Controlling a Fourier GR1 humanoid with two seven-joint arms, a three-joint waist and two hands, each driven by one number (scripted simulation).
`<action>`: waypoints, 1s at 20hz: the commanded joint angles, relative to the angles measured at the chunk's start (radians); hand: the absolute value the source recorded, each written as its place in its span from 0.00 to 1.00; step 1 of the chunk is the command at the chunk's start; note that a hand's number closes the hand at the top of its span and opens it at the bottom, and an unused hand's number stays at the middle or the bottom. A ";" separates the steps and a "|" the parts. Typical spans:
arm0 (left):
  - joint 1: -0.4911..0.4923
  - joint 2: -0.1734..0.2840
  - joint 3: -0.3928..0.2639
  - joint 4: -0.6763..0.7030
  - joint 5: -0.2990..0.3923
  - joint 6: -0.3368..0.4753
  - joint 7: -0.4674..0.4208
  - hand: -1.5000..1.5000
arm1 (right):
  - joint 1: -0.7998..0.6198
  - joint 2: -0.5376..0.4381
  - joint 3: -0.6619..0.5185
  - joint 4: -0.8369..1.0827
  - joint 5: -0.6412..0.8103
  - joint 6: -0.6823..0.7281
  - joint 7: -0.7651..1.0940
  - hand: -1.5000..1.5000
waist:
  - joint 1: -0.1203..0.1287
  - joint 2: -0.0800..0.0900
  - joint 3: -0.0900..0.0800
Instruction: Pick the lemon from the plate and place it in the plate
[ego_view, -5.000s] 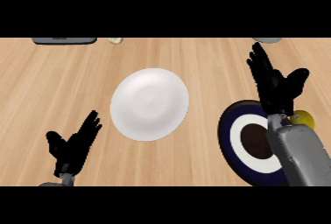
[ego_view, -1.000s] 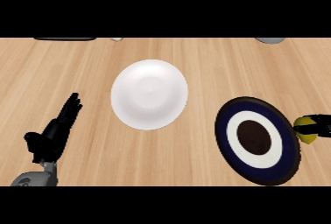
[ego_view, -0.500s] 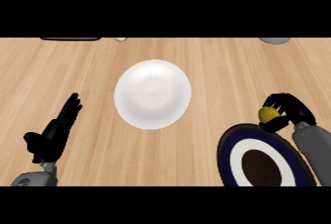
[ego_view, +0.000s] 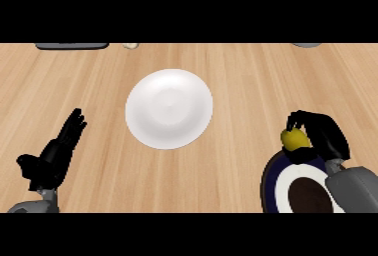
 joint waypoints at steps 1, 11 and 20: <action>0.020 -0.024 -0.016 0.006 -0.025 0.015 -0.015 0.50 | 0.127 -0.083 -0.030 -0.267 -0.002 -0.009 0.008 1.00 | -0.008 0.001 0.000; 0.012 -0.026 -0.024 -0.081 -0.035 0.014 0.063 0.50 | 0.040 -0.017 -0.072 -0.595 0.101 0.044 0.207 1.00 | 0.017 0.005 0.001; -0.053 -0.041 0.004 0.045 -0.066 0.008 -0.008 0.50 | -0.168 0.221 0.014 -0.495 0.224 0.146 0.311 1.00 | 0.023 0.009 0.001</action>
